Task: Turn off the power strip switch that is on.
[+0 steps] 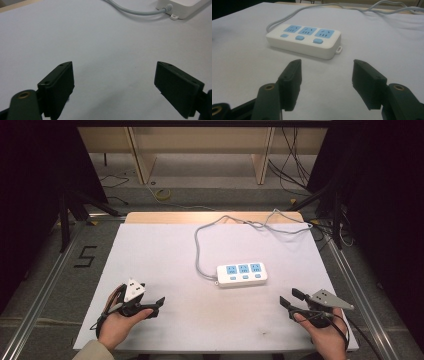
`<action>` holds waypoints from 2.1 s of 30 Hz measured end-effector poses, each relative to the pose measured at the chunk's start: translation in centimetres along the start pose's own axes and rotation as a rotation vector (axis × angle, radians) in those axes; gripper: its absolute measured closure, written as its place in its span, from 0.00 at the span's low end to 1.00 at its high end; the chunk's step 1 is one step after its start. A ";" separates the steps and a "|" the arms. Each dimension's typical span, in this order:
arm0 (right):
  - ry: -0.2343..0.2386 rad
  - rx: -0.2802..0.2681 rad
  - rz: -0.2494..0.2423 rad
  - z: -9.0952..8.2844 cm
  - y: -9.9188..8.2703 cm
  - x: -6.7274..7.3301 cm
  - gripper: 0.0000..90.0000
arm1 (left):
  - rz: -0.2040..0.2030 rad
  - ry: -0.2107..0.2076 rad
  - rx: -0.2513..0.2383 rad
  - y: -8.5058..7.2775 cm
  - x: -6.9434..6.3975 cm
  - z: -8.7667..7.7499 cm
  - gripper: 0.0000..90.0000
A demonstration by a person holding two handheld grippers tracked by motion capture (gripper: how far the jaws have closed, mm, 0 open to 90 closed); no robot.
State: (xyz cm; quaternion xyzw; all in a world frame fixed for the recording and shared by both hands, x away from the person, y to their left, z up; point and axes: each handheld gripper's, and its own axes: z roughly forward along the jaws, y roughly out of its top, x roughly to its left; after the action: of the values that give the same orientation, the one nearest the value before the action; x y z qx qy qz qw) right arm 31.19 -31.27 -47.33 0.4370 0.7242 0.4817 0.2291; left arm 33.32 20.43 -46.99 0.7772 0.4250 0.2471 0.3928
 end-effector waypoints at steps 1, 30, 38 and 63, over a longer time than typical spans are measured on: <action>0.001 -0.005 0.002 0.0 0.0 0.0 0.47 | 0.002 -0.001 -0.003 0.1 0.0 0.0 0.18; -0.021 0.089 -0.134 0.8 1.8 1.5 1.00 | 0.018 -0.022 0.018 -0.2 -0.5 0.2 0.18; -0.014 0.087 -0.148 1.0 2.5 1.8 1.00 | 0.017 -0.017 0.023 -0.2 -0.4 0.3 0.18; 0.003 0.096 -0.167 1.6 3.9 2.0 1.00 | 0.021 -0.012 0.027 -0.2 -0.4 0.4 0.18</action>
State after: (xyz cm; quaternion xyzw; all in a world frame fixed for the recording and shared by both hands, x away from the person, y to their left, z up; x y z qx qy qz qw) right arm 32.98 -28.12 -44.32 0.3846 0.7808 0.4263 0.2463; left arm 33.31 19.97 -47.45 0.7884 0.4175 0.2409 0.3821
